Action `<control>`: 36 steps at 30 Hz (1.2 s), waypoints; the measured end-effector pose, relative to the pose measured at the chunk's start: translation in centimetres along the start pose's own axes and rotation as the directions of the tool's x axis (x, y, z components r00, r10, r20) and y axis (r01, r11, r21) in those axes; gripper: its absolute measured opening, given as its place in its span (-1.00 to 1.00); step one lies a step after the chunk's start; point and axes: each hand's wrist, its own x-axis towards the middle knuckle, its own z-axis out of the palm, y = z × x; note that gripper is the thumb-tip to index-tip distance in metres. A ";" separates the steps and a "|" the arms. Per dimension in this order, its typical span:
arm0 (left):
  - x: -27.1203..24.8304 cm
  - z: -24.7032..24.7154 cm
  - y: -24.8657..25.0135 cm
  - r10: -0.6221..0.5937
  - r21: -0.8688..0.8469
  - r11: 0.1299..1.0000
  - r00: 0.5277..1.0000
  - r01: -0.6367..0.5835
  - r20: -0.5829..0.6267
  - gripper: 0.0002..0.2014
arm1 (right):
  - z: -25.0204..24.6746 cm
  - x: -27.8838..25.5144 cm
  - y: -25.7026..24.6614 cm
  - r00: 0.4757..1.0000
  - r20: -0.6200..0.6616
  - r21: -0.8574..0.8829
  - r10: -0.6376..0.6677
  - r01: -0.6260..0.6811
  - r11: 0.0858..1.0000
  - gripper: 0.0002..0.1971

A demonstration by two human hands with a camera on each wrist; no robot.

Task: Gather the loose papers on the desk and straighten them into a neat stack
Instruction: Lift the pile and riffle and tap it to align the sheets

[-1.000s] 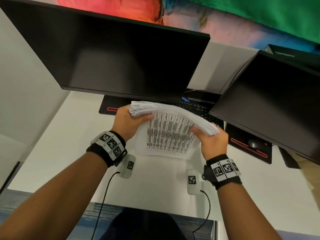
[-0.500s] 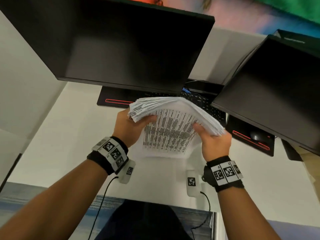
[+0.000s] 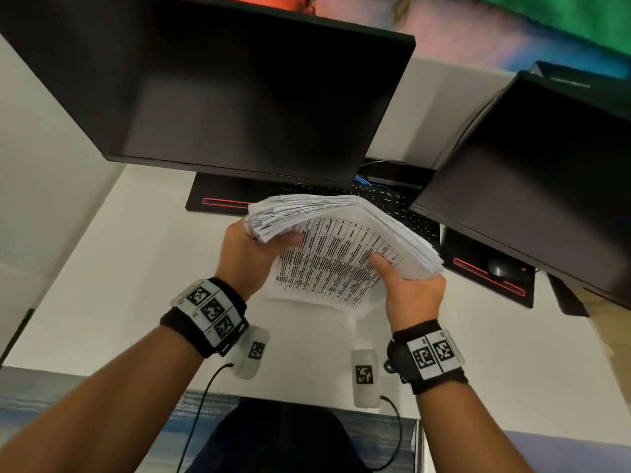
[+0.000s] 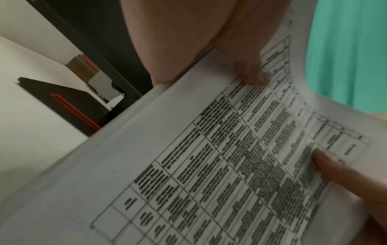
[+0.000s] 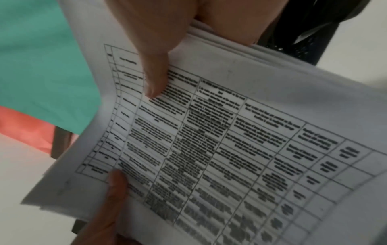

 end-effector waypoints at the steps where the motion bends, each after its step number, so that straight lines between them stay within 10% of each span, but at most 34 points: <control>1: 0.1 -0.3 0.2 0.019 -0.010 1.000 1.000 -0.019 0.014 -0.64 | -0.3 -0.1 -0.3 0.999 -0.002 -0.004 -0.035 0.035 0.999 -0.64; 9: 0.1 -1.4 -3.0 -0.047 -0.019 0.998 0.973 0.052 0.227 -0.17 | -0.8 1.3 -0.2 0.990 0.038 -0.076 -0.136 0.139 0.987 -0.39; 15: 1.0 -0.9 -1.8 -0.004 0.155 0.988 0.985 -0.023 0.170 -0.66 | -0.2 1.9 -1.0 0.997 0.017 -0.014 -0.072 0.072 0.997 -0.66; 20: 2.4 -1.6 0.9 0.034 0.182 0.982 0.994 -0.052 0.101 -0.65 | -1.3 2.7 -2.8 0.994 0.026 -0.163 -0.105 0.108 0.981 -0.76; 26: 4.2 -2.7 4.5 0.285 0.504 0.774 0.922 -0.382 0.262 -0.95 | 1.9 3.1 -8.2 0.907 0.312 -0.656 -0.281 0.420 0.627 -0.10; 31: 4.6 -2.5 4.8 0.262 0.514 0.743 0.894 -0.428 0.364 -0.76 | 4.8 3.6 -8.0 0.820 0.512 -0.670 -0.255 0.568 0.478 -0.81; 33: 4.3 -3.3 3.6 0.214 0.547 0.750 0.919 -0.372 0.332 -0.68 | 3.9 4.0 -7.0 0.828 0.487 -0.642 -0.280 0.556 0.527 -0.88; 36: 3.1 -5.5 0.9 0.062 0.613 0.785 0.996 -0.092 0.071 -0.06 | 1.5 4.7 -6.4 0.914 0.337 -0.479 -0.227 0.374 0.794 -0.82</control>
